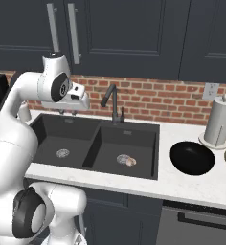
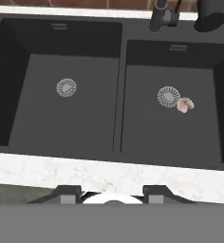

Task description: Pick the garlic from the sink and place it in the bowl. Then pick the bowl and place it in the microwave. Then close the microwave door and press the start button.

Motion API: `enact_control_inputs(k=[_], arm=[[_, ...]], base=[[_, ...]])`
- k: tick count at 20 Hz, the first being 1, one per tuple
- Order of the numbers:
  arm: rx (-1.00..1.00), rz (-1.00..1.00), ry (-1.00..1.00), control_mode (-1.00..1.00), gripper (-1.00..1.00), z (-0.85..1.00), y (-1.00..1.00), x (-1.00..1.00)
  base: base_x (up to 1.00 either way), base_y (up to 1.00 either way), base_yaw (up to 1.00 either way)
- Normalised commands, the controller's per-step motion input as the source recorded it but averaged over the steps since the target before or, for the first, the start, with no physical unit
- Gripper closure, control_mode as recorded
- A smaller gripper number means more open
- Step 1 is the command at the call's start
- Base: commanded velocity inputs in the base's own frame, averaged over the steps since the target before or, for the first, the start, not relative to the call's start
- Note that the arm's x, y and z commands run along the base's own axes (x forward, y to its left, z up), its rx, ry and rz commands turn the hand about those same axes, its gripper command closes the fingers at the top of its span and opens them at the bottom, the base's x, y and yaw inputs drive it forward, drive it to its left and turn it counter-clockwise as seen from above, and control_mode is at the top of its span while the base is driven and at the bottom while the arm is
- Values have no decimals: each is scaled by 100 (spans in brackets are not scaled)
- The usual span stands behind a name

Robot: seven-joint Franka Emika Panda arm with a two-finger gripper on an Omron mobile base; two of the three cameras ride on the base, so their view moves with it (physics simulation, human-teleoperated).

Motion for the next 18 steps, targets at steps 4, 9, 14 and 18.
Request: enact_control_inputs(k=[4,9,14,18], arm=[[0,-1,-8,-100,-100,0,0,-28],[1,-14,-16,-100,-100,-41,-35,-6],[8,-12,-13,-100,-100,-71,-93,-8],[-4,-7,-5,-100,-100,-85,-39,0]], base=[[0,0,0],[0,0,0],[0,0,0],[0,0,0]])
